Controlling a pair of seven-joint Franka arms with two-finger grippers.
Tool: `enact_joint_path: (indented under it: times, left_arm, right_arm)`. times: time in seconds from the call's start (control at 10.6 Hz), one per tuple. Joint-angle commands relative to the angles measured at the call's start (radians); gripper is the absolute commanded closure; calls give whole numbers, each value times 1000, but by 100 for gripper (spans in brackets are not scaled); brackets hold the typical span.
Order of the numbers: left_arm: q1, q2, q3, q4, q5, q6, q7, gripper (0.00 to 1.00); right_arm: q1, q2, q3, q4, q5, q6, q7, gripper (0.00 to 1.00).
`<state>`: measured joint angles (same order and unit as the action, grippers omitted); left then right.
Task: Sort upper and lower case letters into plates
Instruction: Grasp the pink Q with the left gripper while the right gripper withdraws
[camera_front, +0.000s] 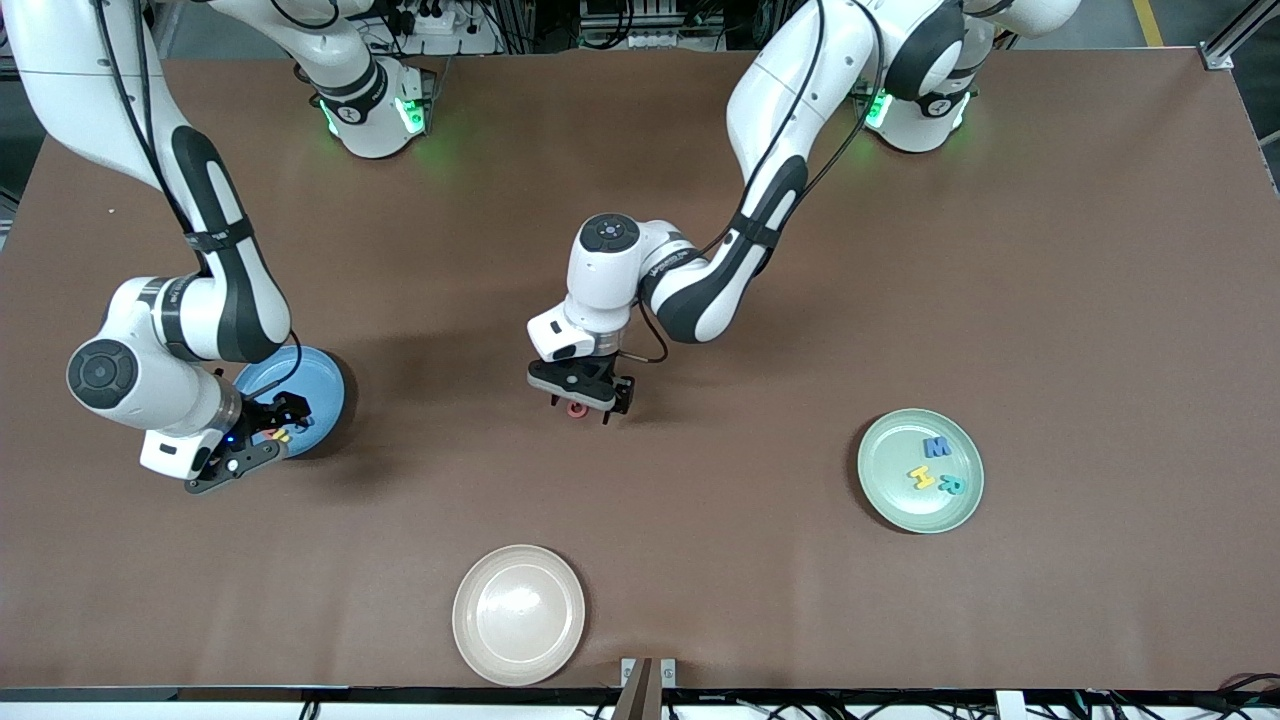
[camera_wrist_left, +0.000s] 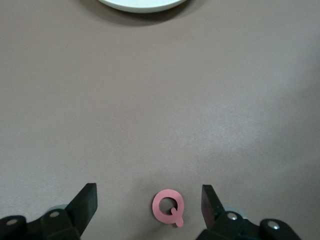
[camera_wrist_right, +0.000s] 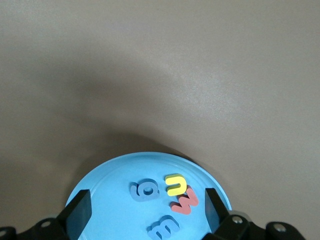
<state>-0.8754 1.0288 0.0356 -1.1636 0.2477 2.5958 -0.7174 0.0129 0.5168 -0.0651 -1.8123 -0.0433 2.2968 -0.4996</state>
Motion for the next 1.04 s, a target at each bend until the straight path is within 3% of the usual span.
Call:
enact_joint_path:
  times: [0.0,0.47,0.95]
  left_arm:
    - [-25,43,40,44,21,23,-31,8]
    - [-51,79,67,44,21,40,-33,9]
    - [-54,92,67,50,21,40,-34,9]
  right_arm:
    - [-8,-38,14,-12,5,-23,4,0]
    - [-7,-147,16,-41,20,-85,67,0]
    - [-5,-305,15,-211,20,-76,166,0]
